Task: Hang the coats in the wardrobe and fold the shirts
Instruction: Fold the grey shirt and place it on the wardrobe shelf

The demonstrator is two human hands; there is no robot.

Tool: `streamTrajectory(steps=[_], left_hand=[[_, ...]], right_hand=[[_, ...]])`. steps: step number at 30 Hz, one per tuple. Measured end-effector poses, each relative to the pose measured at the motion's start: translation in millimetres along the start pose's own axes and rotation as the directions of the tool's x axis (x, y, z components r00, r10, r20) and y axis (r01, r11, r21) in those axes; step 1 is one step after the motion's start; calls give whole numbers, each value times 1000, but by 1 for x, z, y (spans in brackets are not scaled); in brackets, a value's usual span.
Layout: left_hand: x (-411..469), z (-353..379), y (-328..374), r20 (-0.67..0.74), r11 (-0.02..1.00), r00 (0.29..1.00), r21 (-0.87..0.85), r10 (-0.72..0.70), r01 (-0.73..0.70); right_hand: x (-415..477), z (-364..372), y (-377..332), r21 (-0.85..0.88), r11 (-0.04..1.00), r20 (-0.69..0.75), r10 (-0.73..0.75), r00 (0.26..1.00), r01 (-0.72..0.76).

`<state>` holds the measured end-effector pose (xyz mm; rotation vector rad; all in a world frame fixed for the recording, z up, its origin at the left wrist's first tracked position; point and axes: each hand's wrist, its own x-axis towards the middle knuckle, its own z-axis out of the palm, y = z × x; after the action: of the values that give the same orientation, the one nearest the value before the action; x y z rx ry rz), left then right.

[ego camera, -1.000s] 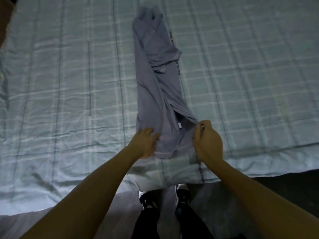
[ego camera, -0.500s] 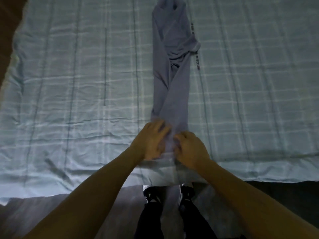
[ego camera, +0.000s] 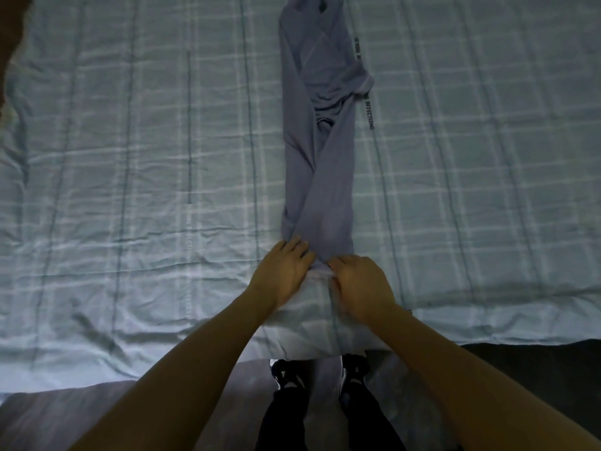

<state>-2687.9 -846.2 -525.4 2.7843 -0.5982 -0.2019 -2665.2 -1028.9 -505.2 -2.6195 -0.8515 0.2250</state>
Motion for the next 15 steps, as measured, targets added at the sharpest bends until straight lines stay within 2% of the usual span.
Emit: streamTrajectory(steps=[3, 5, 8, 10, 11, 13, 15], left_hand=[[-7, -23, 9, 135, 980, 990, -188, -44, 69], [-16, -40, 25, 342, 964, 935, -204, -91, 169], [-28, -66, 57, 666, 963, 742, -144, -77, 229], [-25, -81, 73, 769, 947, 638, -182, -30, 263], [-20, -91, 75, 794, 938, 607, -191, -26, 290], [-3, -110, 72, 784, 931, 618, -184, -55, 315], [20, -127, 60, 701, 937, 702, -149, -126, 316]], right_hand=[[0, -28, -9, -22, 1000, 141, -19, 990, 22], [-7, -47, -23, -78, 997, 327, 35, 944, -10], [-24, -65, -39, -82, 993, 677, 117, 727, -84], [-27, -73, -43, -48, 994, 794, 97, 600, -97], [-24, -78, -42, -48, 994, 812, 97, 575, -99], [-9, -91, -34, -64, 990, 800, 124, 587, -122], [13, -107, -23, -62, 980, 696, 180, 695, -191]])
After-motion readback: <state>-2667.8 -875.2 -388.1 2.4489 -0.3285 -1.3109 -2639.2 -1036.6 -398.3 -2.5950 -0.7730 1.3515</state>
